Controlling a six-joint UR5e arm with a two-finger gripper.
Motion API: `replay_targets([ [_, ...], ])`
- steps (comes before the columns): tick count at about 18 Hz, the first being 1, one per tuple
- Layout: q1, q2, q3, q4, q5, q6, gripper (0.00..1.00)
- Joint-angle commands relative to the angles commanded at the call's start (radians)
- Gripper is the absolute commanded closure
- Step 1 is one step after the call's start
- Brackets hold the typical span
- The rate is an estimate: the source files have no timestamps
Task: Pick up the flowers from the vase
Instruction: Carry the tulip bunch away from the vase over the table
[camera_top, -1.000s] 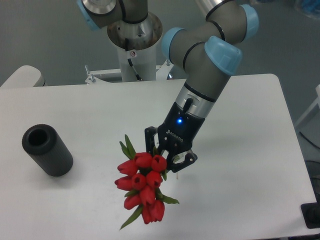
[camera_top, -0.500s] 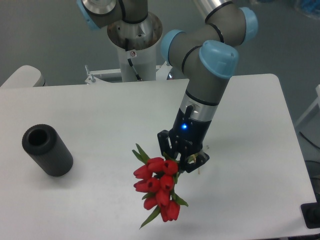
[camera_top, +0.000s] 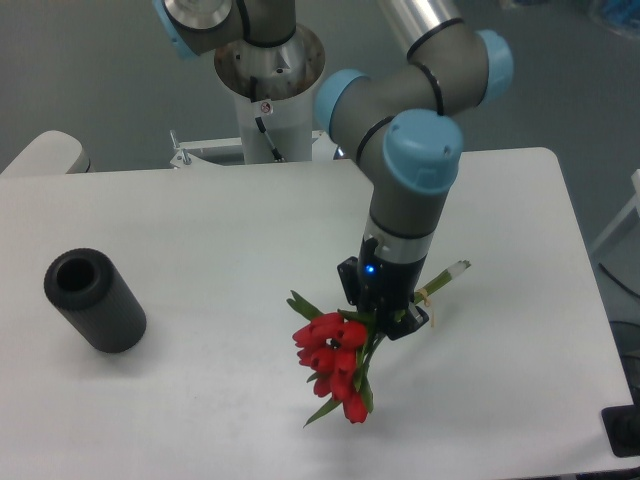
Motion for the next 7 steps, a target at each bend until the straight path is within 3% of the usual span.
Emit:
replay_targets([
  [7,-0.028,-0.012,0.005,-0.006,0.037,0.000,0.79],
])
